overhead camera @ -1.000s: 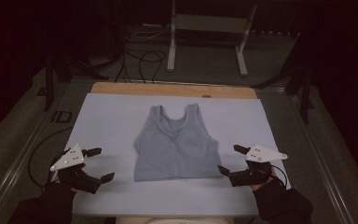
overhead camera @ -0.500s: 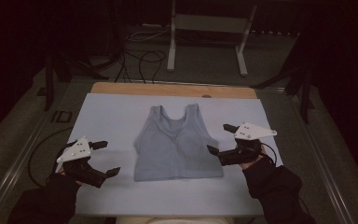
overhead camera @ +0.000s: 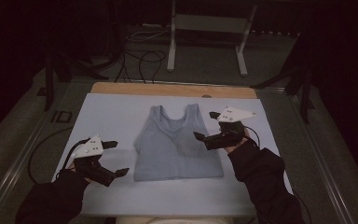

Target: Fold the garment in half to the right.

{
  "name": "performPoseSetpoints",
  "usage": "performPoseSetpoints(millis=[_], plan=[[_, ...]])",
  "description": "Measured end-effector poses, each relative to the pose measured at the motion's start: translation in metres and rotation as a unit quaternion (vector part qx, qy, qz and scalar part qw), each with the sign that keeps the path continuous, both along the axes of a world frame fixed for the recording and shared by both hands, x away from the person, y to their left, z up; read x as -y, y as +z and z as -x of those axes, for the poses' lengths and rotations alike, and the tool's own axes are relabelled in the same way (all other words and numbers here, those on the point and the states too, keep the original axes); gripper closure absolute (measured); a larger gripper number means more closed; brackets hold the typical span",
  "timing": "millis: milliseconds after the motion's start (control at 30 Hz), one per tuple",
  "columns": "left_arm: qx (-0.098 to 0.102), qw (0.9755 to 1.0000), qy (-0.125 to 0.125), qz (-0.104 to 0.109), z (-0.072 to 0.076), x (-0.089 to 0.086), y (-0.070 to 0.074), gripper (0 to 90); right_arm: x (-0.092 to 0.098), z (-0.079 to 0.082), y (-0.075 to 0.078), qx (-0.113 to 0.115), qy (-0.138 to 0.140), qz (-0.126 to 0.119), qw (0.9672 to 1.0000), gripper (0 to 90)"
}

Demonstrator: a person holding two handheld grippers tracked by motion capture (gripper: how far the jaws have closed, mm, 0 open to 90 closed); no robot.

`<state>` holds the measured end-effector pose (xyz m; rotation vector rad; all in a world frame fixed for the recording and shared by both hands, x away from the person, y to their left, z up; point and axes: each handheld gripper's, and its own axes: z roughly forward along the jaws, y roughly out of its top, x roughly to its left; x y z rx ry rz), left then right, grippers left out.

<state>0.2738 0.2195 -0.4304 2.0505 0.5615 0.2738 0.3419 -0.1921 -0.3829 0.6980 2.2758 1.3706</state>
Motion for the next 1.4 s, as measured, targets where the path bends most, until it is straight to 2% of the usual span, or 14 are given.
performPoseSetpoints(millis=[133, 200, 400, 567, 600, 733, 933, 1100, 1200, 1333, 1400], plan=[[-0.006, 0.9999, -0.009, -0.005, -0.002, 0.005, -0.002, 0.0, -0.008, -0.007, -0.002, -0.001, 0.004, -0.001, 1.0, 8.3], [-0.01, 0.9998, -0.016, -0.006, -0.004, 0.009, -0.005, 0.0, -0.019, -0.015, -0.005, -0.004, 0.009, -0.009, 0.9999, 8.3], [-0.019, 0.9994, -0.025, -0.015, -0.006, 0.017, -0.011, 0.0, -0.042, -0.03, -0.009, -0.011, 0.021, -0.002, 0.9997, 8.3], [-0.026, 0.9992, -0.025, -0.017, -0.007, 0.022, -0.015, 0.0, -0.051, -0.038, -0.011, -0.014, 0.027, -0.002, 0.9995, 8.3], [-0.028, 0.9992, -0.024, -0.017, -0.008, 0.024, -0.017, 0.0, -0.063, -0.047, -0.014, -0.021, 0.032, 0.0, 0.9993, 8.3], [-0.034, 0.9988, -0.026, -0.022, -0.009, 0.027, -0.02, 0.0, -0.073, -0.055, -0.018, -0.028, 0.034, 0.006, 0.999, 8.3], [-0.043, 0.9987, -0.011, -0.023, -0.009, 0.031, -0.027, 0.0, -0.089, -0.071, -0.025, -0.036, 0.041, 0.014, 0.9984, 8.3], [-0.06, 0.9977, 0.005, -0.031, -0.008, 0.036, -0.037, 0.0, -0.102, -0.079, -0.029, -0.039, 0.042, 0.013, 0.9983, 8.3], [-0.068, 0.9966, 0.015, -0.044, -0.007, 0.039, -0.042, 0.0, -0.108, -0.085, -0.031, -0.037, 0.046, 0.007, 0.9982, 8.3], [-0.076, 0.9952, 0.045, -0.043, -0.008, 0.043, -0.048, 0.0, -0.116, -0.092, -0.037, -0.045, 0.048, 0.005, 0.9978, 8.3], [-0.086, 0.9931, 0.063, -0.047, -0.01, 0.046, -0.053, 0.0, -0.12, -0.096, -0.039, -0.048, 0.052, 0.009, 0.9975, 8.6]])
